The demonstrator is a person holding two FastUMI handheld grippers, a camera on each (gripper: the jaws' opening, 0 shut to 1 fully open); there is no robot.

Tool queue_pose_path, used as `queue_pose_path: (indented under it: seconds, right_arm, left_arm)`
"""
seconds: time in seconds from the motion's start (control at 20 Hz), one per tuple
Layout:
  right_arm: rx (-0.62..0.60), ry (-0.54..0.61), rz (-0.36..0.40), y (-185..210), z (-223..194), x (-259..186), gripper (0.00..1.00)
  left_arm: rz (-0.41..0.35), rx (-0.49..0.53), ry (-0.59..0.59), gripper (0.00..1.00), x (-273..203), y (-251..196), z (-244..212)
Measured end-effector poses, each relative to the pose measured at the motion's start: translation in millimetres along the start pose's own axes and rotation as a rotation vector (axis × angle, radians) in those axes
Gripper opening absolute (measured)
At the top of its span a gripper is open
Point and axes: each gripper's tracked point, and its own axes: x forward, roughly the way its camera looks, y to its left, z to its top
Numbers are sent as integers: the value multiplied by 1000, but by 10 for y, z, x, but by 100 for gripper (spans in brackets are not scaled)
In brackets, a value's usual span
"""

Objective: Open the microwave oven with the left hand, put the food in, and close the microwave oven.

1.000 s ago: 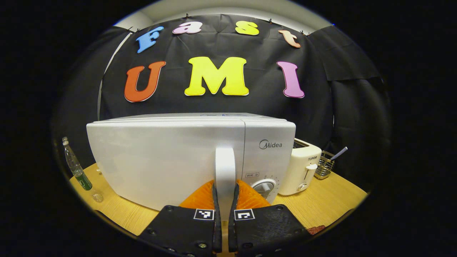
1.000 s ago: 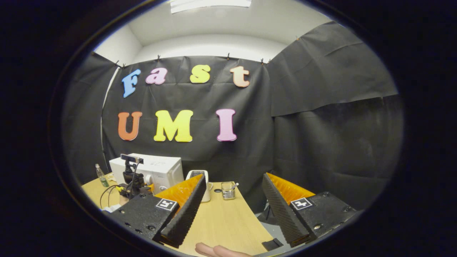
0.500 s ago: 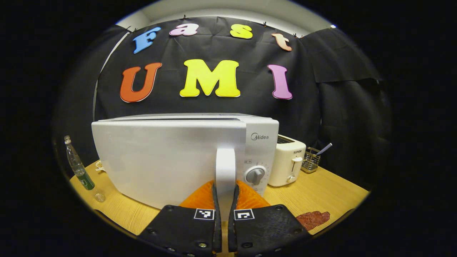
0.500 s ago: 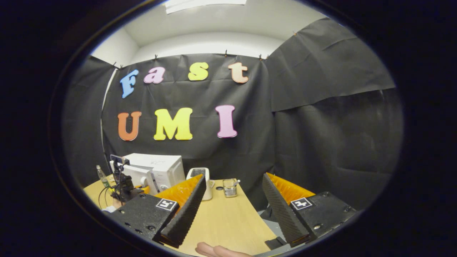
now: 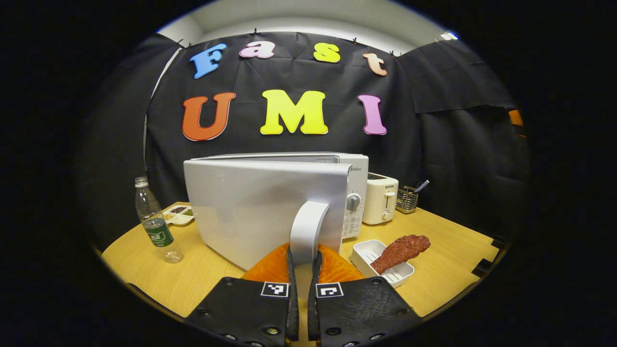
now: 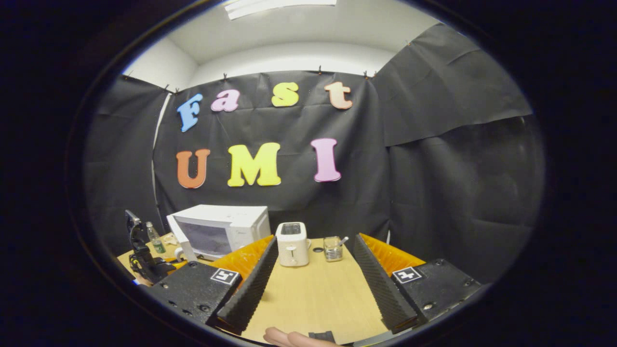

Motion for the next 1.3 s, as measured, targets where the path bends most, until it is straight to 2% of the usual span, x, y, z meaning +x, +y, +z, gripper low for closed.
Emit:
queue_pose_path:
  seconds: [0.1,0.2,0.25,0.3,0.35,0.4,0.45,0.5,0.55,0.65,0.8,0.85,0.9,1.3]
  right_arm:
    - [-2,14,29,118,-72,-7,100]
    - [-14,20,45,215,-125,-12,100]
    - [-22,24,50,262,-142,-10,100]
    - [-29,26,55,313,-170,-5,100]
    - [-35,30,60,356,-197,-8,100]
    - [-42,36,63,399,-229,3,100]
    - [-48,45,64,438,-262,7,100]
    - [-50,54,68,473,-304,14,100]
    - [-52,62,75,535,-328,22,100]
    - [-55,76,79,589,-361,39,100]
    - [-76,89,84,670,-415,58,100]
    - [-82,98,87,690,-434,67,91]
    - [-84,107,89,704,-466,84,100]
    - [-89,216,118,716,-702,567,100]
  left_arm:
    - [31,20,6,18,-252,192,-76]
    - [81,39,19,22,-436,478,-165]
    - [101,39,44,34,-565,563,-233]
    - [134,40,60,28,-687,686,-279]
    - [162,47,66,34,-783,831,-301]
    - [175,36,76,48,-902,923,-331]
    - [187,14,73,86,-1037,996,-315]
    - [205,-10,66,87,-1162,1070,-315]
    - [221,-29,58,95,-1299,1145,-316]
    - [260,-51,40,95,-1524,1292,-255]
    - [261,-65,28,92,-1747,1323,-90]
    - [261,-65,18,92,-1810,1315,-14]
    - [260,-65,4,92,-1849,1298,82]
    - [245,-26,-110,92,-1863,1069,948]
